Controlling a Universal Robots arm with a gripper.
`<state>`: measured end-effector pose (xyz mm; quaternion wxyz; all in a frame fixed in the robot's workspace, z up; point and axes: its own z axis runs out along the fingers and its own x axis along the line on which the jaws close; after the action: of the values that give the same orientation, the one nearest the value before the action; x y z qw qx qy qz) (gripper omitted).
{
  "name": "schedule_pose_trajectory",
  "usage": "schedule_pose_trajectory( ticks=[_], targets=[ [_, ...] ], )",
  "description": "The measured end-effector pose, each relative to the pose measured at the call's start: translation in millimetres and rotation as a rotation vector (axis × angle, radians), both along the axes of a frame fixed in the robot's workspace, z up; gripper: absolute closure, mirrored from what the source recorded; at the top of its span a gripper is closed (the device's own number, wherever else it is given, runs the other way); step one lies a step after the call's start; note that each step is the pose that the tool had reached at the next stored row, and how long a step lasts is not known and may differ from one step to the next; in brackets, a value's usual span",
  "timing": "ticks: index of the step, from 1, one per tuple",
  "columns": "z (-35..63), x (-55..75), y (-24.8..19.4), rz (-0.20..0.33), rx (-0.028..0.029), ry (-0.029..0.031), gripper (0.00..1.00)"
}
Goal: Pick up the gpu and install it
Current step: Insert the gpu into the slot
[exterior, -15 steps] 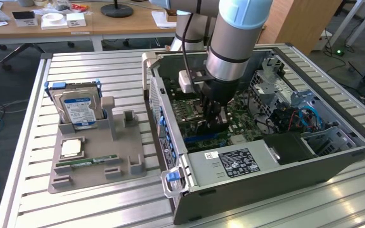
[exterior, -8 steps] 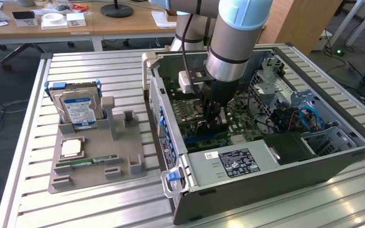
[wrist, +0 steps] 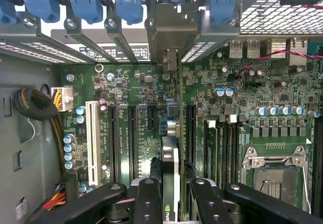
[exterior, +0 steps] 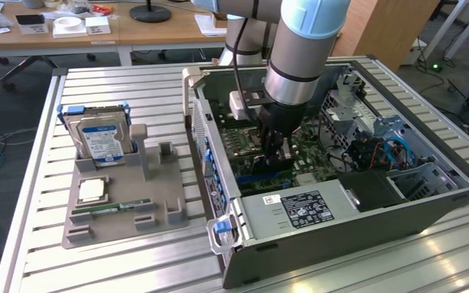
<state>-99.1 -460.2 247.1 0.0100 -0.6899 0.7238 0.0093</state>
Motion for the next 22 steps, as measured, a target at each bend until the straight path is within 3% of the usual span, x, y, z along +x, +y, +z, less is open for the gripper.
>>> schedule_pose_trajectory(
  ticks=[22],
  targets=[
    [-1.4, -0.1, 0.0, -0.048, 0.0001, -0.0001, 0.73]
  ],
)
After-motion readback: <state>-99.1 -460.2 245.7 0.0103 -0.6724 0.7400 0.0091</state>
